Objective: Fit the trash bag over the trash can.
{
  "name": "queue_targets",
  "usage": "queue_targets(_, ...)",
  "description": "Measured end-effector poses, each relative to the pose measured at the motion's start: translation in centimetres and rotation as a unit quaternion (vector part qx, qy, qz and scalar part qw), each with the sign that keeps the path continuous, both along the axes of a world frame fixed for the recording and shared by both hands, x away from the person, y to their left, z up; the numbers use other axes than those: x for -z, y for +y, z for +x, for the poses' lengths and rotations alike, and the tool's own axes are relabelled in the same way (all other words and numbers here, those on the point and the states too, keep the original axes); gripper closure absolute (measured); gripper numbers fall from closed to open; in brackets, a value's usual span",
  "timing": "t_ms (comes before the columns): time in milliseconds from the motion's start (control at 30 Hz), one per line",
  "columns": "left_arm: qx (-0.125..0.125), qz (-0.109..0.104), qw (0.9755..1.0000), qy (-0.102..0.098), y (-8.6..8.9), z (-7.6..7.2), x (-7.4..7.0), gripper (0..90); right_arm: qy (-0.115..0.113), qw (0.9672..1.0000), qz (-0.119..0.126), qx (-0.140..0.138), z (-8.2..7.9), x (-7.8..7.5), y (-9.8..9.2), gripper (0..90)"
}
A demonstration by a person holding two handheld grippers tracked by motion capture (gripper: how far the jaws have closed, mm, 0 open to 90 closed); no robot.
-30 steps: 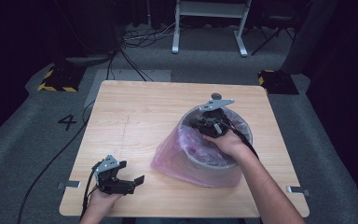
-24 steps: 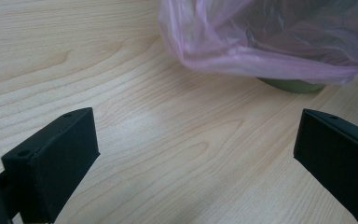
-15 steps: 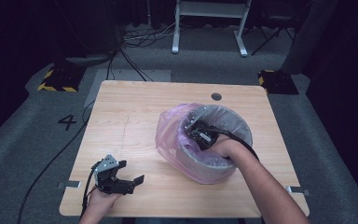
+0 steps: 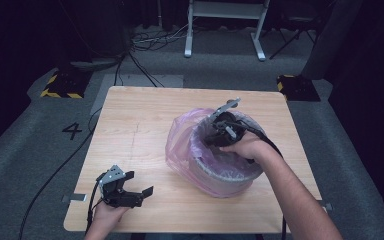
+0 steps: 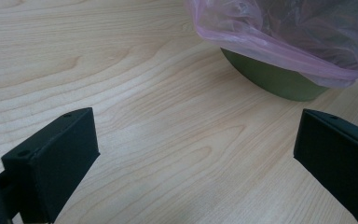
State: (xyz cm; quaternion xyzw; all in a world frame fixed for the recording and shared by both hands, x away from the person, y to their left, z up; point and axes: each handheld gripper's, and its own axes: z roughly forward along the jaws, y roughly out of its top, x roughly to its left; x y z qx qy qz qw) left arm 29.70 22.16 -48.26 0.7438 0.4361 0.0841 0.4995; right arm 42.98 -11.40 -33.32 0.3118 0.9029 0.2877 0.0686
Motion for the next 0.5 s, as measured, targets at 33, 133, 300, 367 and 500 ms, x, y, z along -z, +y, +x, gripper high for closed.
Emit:
queue_targets(33, 0.001, 0.001, 1.0000, -0.001, 0.0, 0.0, 0.0, 0.0, -0.005, 0.9999, -0.005, 0.010, 0.3, -0.1, -0.2, 84.8)
queue_targets(133, 0.002, 0.001, 1.0000, 0.000, 0.0, 0.0, 0.0, 0.0, -0.009, 0.9994, -0.015, 0.028, 1.0, 0.5, -0.5, 85.5)
queue_targets(300, -0.004, -0.009, 1.0000, 0.001, 0.3, 0.1, 0.1, 0.0, -0.006, 0.9966, -0.036, 0.074, 2.6, 2.3, -1.0, 85.4)
queue_targets(367, 0.001, -0.005, 1.0000, 0.001, 0.3, 0.1, 0.1, 0.0, -0.005, 0.9949, -0.059, 0.081, 3.0, 3.1, -1.0, 85.3)
queue_targets(500, 0.000, -0.008, 1.0000, 0.000, 0.3, 0.1, 0.1, 0.0, 0.018, 0.9903, -0.095, 0.100, 3.5, 5.0, -1.1, 85.1)
